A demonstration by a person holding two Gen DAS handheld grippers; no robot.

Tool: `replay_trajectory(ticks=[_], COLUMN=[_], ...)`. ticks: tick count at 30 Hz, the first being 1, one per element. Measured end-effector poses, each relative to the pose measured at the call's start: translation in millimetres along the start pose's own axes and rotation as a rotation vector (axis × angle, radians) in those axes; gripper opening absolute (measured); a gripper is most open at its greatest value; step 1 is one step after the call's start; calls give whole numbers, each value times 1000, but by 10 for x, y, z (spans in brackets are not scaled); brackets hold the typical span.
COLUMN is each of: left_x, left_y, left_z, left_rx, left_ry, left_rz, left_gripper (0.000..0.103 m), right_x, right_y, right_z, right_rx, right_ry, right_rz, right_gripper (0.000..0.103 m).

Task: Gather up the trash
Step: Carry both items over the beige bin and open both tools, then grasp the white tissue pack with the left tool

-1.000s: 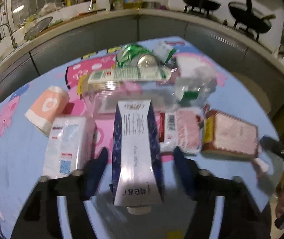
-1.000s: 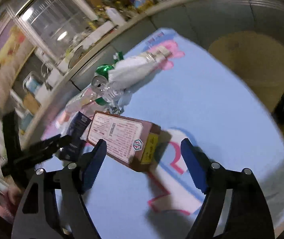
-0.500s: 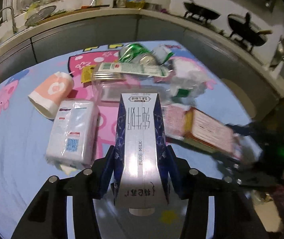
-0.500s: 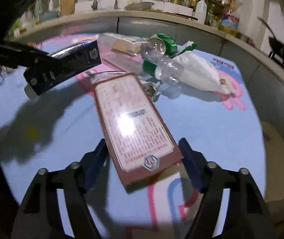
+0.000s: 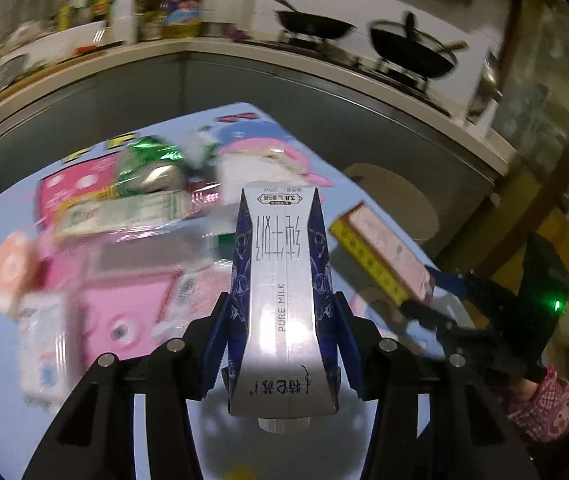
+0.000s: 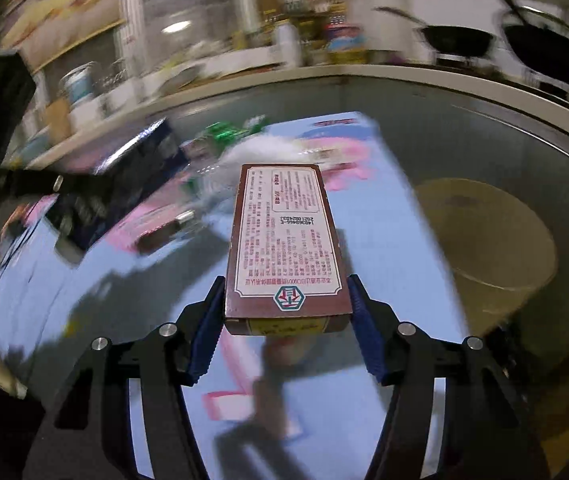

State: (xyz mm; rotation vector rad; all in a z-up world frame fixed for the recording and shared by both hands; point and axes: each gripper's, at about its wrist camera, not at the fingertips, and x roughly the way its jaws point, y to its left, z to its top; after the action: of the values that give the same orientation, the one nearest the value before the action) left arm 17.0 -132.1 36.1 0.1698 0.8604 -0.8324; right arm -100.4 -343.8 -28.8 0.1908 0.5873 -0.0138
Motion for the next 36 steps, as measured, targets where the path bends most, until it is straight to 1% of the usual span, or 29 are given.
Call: replay_trajectory(ticks=[3, 6, 8, 11, 12, 14, 17, 18, 19, 20, 22, 23, 26, 28, 30, 33, 35, 36], left_x=[267, 611, 953, 1357, 1533, 1761, 2052, 2092, 2124, 2121, 2054, 1999, 1833, 1602, 1338, 937, 723, 591], left_y=[-291, -613, -881, -1191, -1298, -1432, -1598, -1624, -1644, -1652, -1653, -1638, -1539, -1428, -1266, -957, -726, -548], left_z=[199, 468, 700, 922, 1000, 1088, 1203, 1226, 1250, 1270, 1296, 1295, 1258, 1175, 1034, 763, 589, 469], left_rx=[66, 132, 165, 189, 194, 211, 236, 239, 239, 234, 224, 215, 181, 152, 132, 102, 86, 70], left_ry=[13, 32, 71, 136, 171, 202, 203, 199, 197, 182, 154, 141, 124, 94, 60, 16, -5, -13], left_rz=[-62, -129, -178, -216, -229, -218, -157, -139, -112, -93, -86, -85, -83, -107, -125, -143, -139, -127], left_gripper=[50, 50, 51, 51, 51, 51, 52, 60, 67, 77, 78, 80, 80, 80, 80, 80, 80, 80], right_x=[-35, -12, 82, 227, 260, 355, 439, 444, 425, 408, 343, 315, 181, 102, 67, 140, 227, 278], right_y=[-362, -755, -1048, -1407, -1492, -1656, -1809, -1816, -1810, -1805, -1760, -1750, -1681, -1580, -1406, -1086, -843, -727], right_z=[102, 191, 258, 308, 317, 330, 318, 311, 288, 274, 246, 238, 216, 220, 260, 324, 378, 404], right_rx=[140, 280, 362, 460, 484, 527, 561, 565, 566, 566, 562, 560, 564, 554, 523, 471, 430, 408], right_ry=[-33, -38, -8, 29, 33, 46, 47, 42, 36, 26, 0, -13, -59, -88, -100, -85, -64, -51], right_rz=[-79, -123, -156, -186, -187, -193, -211, -212, -217, -220, -222, -225, -220, -200, -162, -76, -27, -2], right_gripper=[58, 58, 58, 58, 58, 59, 63, 67, 67, 67, 67, 67, 66, 60, 54, 46, 45, 45])
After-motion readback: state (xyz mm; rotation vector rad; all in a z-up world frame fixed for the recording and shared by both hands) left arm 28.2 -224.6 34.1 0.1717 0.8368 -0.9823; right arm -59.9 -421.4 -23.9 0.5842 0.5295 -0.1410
